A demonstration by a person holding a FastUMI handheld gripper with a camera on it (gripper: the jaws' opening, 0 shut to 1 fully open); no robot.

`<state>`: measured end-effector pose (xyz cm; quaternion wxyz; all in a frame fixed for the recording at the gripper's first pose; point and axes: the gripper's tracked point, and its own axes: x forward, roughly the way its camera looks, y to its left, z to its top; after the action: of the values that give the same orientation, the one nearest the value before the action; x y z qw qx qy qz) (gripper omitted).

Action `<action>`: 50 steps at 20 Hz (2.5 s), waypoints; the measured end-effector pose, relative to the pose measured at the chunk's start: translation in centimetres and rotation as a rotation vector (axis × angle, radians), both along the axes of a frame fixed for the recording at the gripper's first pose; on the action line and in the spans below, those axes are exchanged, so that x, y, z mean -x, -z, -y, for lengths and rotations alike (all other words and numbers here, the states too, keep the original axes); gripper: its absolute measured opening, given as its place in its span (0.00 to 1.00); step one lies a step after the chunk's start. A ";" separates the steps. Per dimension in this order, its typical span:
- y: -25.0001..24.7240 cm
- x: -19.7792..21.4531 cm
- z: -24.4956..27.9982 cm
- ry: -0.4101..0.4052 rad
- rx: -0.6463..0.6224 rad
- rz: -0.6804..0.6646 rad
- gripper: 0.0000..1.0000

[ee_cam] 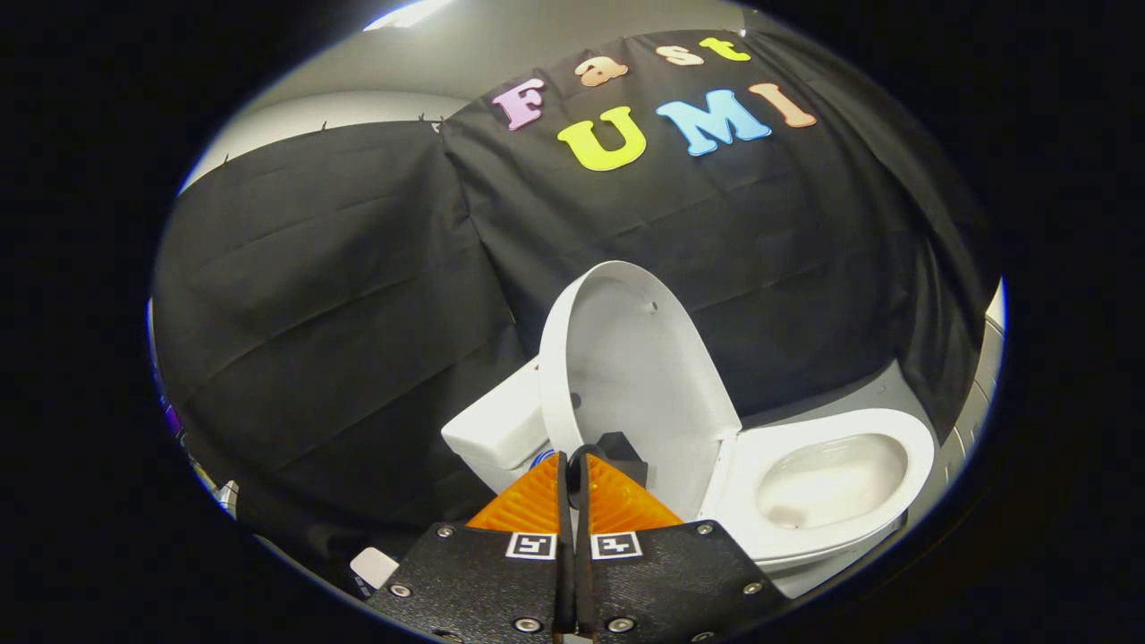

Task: Open the toilet lid.

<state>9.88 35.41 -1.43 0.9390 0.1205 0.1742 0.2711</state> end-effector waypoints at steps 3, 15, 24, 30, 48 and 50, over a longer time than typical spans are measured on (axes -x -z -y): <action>0.2 -0.2 -1.6 -0.020 0.025 0.012 0.00; 0.8 0.4 -3.1 -0.104 0.075 0.003 0.10; -5.6 -0.9 10.5 0.112 0.186 0.226 0.96; -11.2 1.9 22.0 0.264 0.335 0.413 0.96; -7.6 8.4 37.0 0.486 0.310 0.353 0.95; -7.5 8.4 37.3 0.490 0.309 0.349 0.95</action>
<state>1.51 -1.88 6.04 0.9990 -0.0332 0.0159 0.0241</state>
